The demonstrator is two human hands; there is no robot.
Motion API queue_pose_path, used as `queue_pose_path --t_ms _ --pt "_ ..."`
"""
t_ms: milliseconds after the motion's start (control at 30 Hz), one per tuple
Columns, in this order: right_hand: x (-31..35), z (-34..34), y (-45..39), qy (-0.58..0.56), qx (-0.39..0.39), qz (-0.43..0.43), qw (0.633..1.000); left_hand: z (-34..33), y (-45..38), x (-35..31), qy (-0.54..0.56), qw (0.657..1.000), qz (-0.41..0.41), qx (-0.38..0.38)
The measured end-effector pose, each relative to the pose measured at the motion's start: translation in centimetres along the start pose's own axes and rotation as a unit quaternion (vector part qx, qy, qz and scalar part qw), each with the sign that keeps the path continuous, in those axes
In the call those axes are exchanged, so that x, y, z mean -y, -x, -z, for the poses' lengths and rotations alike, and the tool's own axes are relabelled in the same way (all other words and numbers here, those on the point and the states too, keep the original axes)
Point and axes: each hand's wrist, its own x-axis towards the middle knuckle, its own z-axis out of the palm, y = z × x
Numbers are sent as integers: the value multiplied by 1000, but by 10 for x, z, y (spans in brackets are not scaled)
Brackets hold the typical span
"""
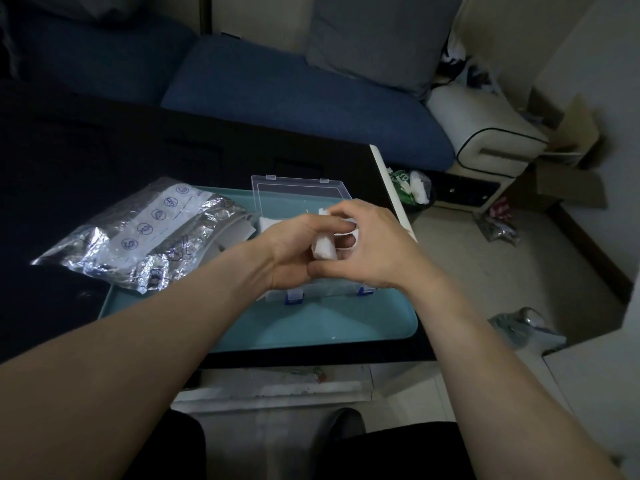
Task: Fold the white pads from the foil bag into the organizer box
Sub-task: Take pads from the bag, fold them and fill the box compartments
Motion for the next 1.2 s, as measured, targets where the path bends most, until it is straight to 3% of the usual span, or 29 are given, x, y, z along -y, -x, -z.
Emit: queue_pose_path --t_ms 133,300,467,800,967,1067,1200 --pt "1 -2 0 -34 8 11 999 2 1 2 -61 998 13 13" --pt "3 2 1 2 11 -17 1000 3 3 1 -44 998 3 34" --pt "1 0 1 24 20 -24 999 3 0 5 -88 996 3 7" --pt "0 -4 2 -34 32 24 999 2 -3 7 -45 999 -9 -4" --pt "-13 7 6 -100 133 -5 986 6 -6 8 -122 992 8 -18" --pt "-26 12 8 -187 146 -34 971 7 -1 7 -205 977 46 20" --pt "-34 12 10 -230 131 -44 963 4 5 9 -231 963 101 93"
